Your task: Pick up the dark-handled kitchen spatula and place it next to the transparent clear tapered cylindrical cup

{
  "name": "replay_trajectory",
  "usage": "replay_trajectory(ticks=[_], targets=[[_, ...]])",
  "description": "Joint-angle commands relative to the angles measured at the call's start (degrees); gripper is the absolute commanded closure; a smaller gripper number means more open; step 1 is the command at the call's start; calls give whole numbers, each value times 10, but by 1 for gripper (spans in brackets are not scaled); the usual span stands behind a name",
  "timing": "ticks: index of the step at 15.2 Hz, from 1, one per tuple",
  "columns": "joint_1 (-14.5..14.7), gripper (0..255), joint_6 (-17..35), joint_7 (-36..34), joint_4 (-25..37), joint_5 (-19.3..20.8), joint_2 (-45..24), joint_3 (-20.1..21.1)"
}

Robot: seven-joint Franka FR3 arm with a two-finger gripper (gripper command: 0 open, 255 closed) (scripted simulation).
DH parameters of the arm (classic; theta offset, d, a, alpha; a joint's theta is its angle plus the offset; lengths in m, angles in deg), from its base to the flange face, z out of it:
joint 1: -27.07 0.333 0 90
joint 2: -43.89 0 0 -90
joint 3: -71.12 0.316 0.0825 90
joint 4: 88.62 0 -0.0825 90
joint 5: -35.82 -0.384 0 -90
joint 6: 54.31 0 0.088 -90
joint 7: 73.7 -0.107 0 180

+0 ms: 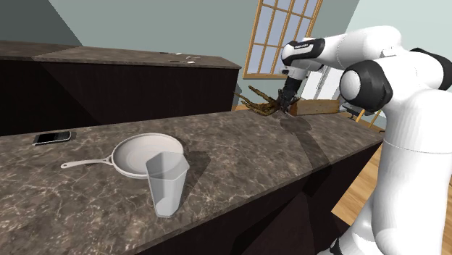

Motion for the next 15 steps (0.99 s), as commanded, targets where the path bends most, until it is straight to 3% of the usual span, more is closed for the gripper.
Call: replay_trajectory(ticks=[1,15], targets=[[-3,255,-16,-1,16,1,0,-1],[-29,255,-126,-12,135,0,-7,-4]])
